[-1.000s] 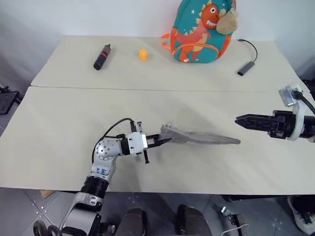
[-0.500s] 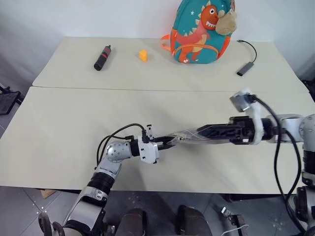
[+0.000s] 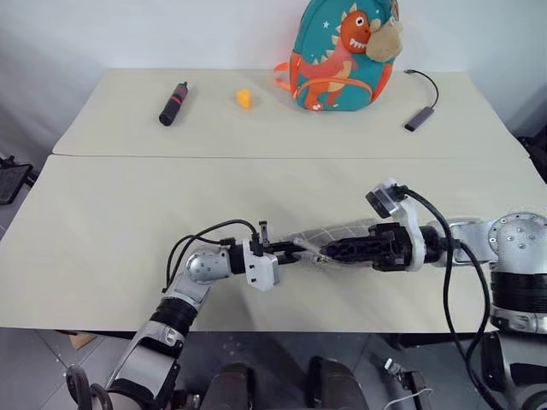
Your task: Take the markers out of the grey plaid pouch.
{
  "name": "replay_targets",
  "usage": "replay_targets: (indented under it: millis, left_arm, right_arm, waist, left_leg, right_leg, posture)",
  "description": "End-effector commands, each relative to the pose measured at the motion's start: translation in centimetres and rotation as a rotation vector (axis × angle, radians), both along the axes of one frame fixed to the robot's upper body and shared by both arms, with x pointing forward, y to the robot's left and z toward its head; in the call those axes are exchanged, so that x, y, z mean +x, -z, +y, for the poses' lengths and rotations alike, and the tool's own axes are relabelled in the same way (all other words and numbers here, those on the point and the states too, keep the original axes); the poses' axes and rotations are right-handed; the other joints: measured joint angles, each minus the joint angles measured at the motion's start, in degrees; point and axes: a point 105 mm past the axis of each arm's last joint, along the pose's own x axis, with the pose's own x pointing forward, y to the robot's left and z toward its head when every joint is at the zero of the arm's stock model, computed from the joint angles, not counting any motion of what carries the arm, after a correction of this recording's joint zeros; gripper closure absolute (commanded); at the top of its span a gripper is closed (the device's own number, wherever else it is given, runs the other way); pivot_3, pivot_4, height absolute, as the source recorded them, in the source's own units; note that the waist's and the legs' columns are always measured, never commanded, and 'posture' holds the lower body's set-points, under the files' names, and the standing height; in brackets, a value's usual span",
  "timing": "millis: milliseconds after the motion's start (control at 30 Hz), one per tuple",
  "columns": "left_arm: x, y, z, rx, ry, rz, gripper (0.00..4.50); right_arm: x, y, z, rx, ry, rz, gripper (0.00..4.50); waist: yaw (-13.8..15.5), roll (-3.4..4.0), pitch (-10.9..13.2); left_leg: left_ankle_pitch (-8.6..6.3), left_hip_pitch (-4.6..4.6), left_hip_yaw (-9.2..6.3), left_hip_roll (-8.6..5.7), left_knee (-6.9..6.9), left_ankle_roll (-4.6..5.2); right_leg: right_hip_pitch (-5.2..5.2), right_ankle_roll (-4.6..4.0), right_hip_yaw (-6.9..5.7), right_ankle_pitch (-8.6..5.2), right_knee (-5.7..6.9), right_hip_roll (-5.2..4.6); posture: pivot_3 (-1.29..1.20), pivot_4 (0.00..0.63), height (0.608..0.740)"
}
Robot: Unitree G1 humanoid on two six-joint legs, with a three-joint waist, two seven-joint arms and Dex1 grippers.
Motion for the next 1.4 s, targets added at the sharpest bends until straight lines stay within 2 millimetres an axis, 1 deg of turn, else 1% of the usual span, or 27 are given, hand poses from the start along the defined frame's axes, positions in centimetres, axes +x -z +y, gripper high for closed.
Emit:
replay_targets:
  millis: [33, 200, 233, 300, 367, 400, 433, 500, 533, 600, 667, 733, 800, 900, 1000, 1067, 1133, 1200, 1267, 1400]
  left_arm:
    - [0.1, 0.3, 0.6, -0.022, -0.028, 0.019, 4.50]
    - [0.2, 0.3, 0.8, -0.026, -0.039, 0.029, 4.50]
    - [0.2, 0.3, 0.9, -0.027, -0.041, 0.032, 4.50]
    - [0.4, 0.2, 1.2, -0.037, -0.055, 0.044, 4.50]
    - [0.6, 0.2, 1.4, -0.050, -0.070, 0.059, 4.50]
    - [0.6, 0.1, 1.5, -0.055, -0.076, 0.064, 4.50]
    - [0.7, 0.1, 1.6, -0.059, -0.079, 0.067, 4.50]
    - [0.7, 0.1, 1.6, -0.064, -0.083, 0.074, 4.50]
    - [0.7, 0.1, 1.6, -0.068, -0.085, 0.078, 4.50]
    - [0.8, 0.0, 1.7, -0.081, -0.091, 0.093, 4.50]
    - [1.0, -0.1, 1.8, -0.104, -0.101, 0.125, 4.50]
    - [1.1, -0.1, 1.8, -0.121, -0.103, 0.165, 4.50]
    - [1.1, -0.1, 1.8, -0.129, -0.101, 0.193, 4.50]
    - [1.1, -0.2, 1.8, -0.141, -0.100, 0.245, 4.50]
    - [1.5, -0.4, 1.5, -0.124, -0.096, 0.265, 4.50]
    - [1.6, -0.6, 1.3, -0.120, -0.094, 0.269, 4.50]
    - [1.7, -0.6, 1.2, -0.120, -0.093, 0.278, 4.50]
    - [1.7, -0.6, 1.1, -0.129, -0.088, 0.304, 4.50]
    - [1.6, -0.5, 1.1, -0.133, -0.085, 0.318, 4.50]
    - [1.7, -0.5, 1.1, -0.134, -0.085, 0.332, 4.50]
  right_arm:
    - [-0.5, -1.3, 0.9, 0.067, -0.041, -0.019, 0.03]
    - [-1.0, -0.7, 1.3, 0.036, -0.045, -0.015, 0.03]
    - [-1.4, -0.4, 1.4, 0.000, -0.059, -0.039, 0.03]
    - [-1.9, 0.0, 1.5, -0.094, -0.063, -0.158, 0.03]
    - [-1.3, 0.2, 1.5, -0.161, -0.020, -0.343, 0.03]
    - [-0.1, -0.1, 1.3, -0.157, 0.044, -0.476, 0.03]
    - [0.5, -0.3, 1.1, -0.153, 0.079, -0.571, 0.03]
    - [1.3, -0.5, 0.6, -0.133, 0.118, -0.680, 0.03]
    - [1.5, -0.6, 0.5, -0.125, 0.121, -0.702, 0.03]
    - [1.7, -1.5, -0.2, -0.073, 0.137, -0.762, 0.03]
    - [1.6, -3.0, -1.1, -0.022, 0.142, -0.823, 0.03]
    - [1.1, -4.0, -1.2, -0.006, 0.110, -0.875, 0.03]
    - [0.7, -4.4, -1.2, -0.010, 0.078, -0.906, 0.03]
    - [-0.1, -4.4, -0.9, -0.053, -0.016, -0.982, 0.03]
    - [-1.6, -5.0, 0.5, -0.091, -0.182, -1.043, 0.03]
    - [-2.0, -4.4, 1.2, -0.126, -0.230, -1.042, 0.03]
    - [-2.0, -3.7, 1.7, -0.156, -0.249, -1.057, 0.03]
    - [-1.6, -3.1, 2.5, -0.202, -0.256, -1.173, 0.03]
    - [-1.3, -2.9, 3.1, -0.217, -0.256, -1.246, 0.03]
    - [-0.6, -2.3, 3.8, -0.252, -0.234, -1.308, 0.03]
  waist:
    - [0.1, 0.01, 0.0]
    - [-0.1, 0.01, 0.0]
    - [-0.1, 0.01, 0.0]
    - [-0.2, 0.02, 0.0]
    - [-0.3, 0.02, 0.0]
    - [-0.4, 0.02, 0.0]
    - [-0.5, -0.05, -0.1]
    - [-0.7, -0.05, -0.1]
    - [-0.9, -0.05, -0.1]
    - [-1.0, -0.05, -0.1]
    - [-1.0, -0.06, -0.1]
    - [-1.0, -0.06, -0.1]
    - [-1.0, -0.06, -0.1]
    - [-1.0, -0.06, 0.0]
    - [-1.0, -0.06, 0.0]
    - [-1.0, -0.08, 0.0]
    - [-0.9, -0.18, 0.0]
    - [-0.7, -0.20, 0.0]
    - [-0.7, -0.20, 0.1]
    - [-0.5, -0.21, 0.1]
  left_leg:
    - [0.00, 0.00, 0.00, 0.00, 0.00, 0.00]
    - [-0.01, 0.00, 0.00, 0.01, 0.00, 0.02]
    - [-0.01, 0.00, 0.01, 0.01, 0.00, 0.02]
    - [-0.02, 0.00, 0.01, 0.02, 0.00, 0.02]
    - [-0.02, -0.01, 0.00, 0.01, -0.01, 0.03]
    - [-0.03, -0.02, 0.00, 0.00, -0.02, 0.03]
    - [-0.03, -0.01, 0.01, -0.01, -0.03, 0.03]
    - [-0.04, -0.01, 0.05, 0.01, -0.04, 0.01]
    - [-0.04, -0.01, 0.07, 0.01, -0.04, 0.01]
    - [-0.03, 0.00, 0.06, 0.01, -0.05, 0.00]
    - [-0.03, -0.01, 0.06, 0.01, -0.04, 0.00]
    - [-0.03, -0.01, 0.05, 0.00, -0.04, 0.00]
    - [-0.03, -0.01, 0.05, 0.00, -0.04, 0.01]
    - [-0.03, -0.01, 0.04, -0.01, -0.04, 0.01]
    - [-0.04, -0.02, 0.04, -0.02, -0.03, 0.02]
    - [-0.04, -0.01, 0.00, 0.00, -0.03, 0.01]
    - [-0.05, -0.02, -0.02, 0.00, -0.03, 0.00]
    - [-0.05, -0.05, -0.02, -0.04, -0.01, 0.01]
    - [-0.06, -0.06, 0.01, -0.05, 0.01, 0.02]
    - [-0.06, -0.06, 0.01, -0.05, 0.02, 0.02]
  right_leg:
    - [0.00, 0.00, 0.00, 0.00, 0.01, 0.00]
    - [0.00, 0.00, 0.00, 0.00, -0.01, -0.01]
    - [0.00, 0.00, 0.00, 0.00, 0.00, 0.00]
    - [-0.01, 0.00, 0.00, 0.00, -0.01, 0.00]
    - [-0.03, 0.00, 0.02, 0.00, -0.02, 0.00]
    - [-0.03, 0.00, 0.02, 0.00, -0.03, 0.00]
    - [-0.03, 0.00, 0.03, 0.00, -0.05, 0.02]
    - [-0.02, 0.00, 0.03, 0.00, -0.08, 0.07]
    - [-0.02, 0.01, 0.03, 0.00, -0.08, 0.07]
    - [-0.03, 0.01, 0.03, 0.00, -0.07, 0.07]
    - [-0.02, 0.01, 0.02, 0.00, -0.07, 0.07]
    - [0.00, 0.01, 0.02, 0.00, -0.08, 0.06]
    - [0.00, 0.01, 0.02, 0.00, -0.10, 0.06]
    - [0.00, 0.01, 0.02, 0.00, -0.12, 0.05]
    - [0.00, 0.01, 0.02, 0.00, -0.13, 0.04]
    - [0.00, 0.01, 0.01, 0.00, -0.13, 0.04]
    - [0.00, 0.01, 0.00, 0.00, -0.15, 0.05]
    - [0.00, 0.01, 0.00, 0.00, -0.15, 0.03]
    - [0.00, 0.02, 0.00, 0.01, -0.16, 0.03]
    - [0.00, 0.02, -0.01, 0.01, -0.15, 0.03]
  posture:
    - [0.00, 0.150, 0.740]
    - [0.00, 0.150, 0.740]
    - [0.00, 0.150, 0.740]
    - [0.00, 0.150, 0.740]
    - [0.00, 0.150, 0.740]
    - [0.00, 0.150, 0.740]
    - [0.00, 0.150, 0.740]
    - [0.00, 0.150, 0.740]
    - [0.00, 0.150, 0.740]
    - [0.00, 0.150, 0.740]
    - [0.00, 0.150, 0.740]
    - [0.00, 0.150, 0.740]
    - [0.00, 0.150, 0.740]
    - [0.00, 0.150, 0.740]
    - [0.00, 0.150, 0.740]
    - [0.00, 0.150, 0.740]
    - [0.00, 0.150, 0.740]
    - [0.00, 0.150, 0.740]
    - [0.00, 0.150, 0.740]
    - [0.00, 0.150, 0.740]
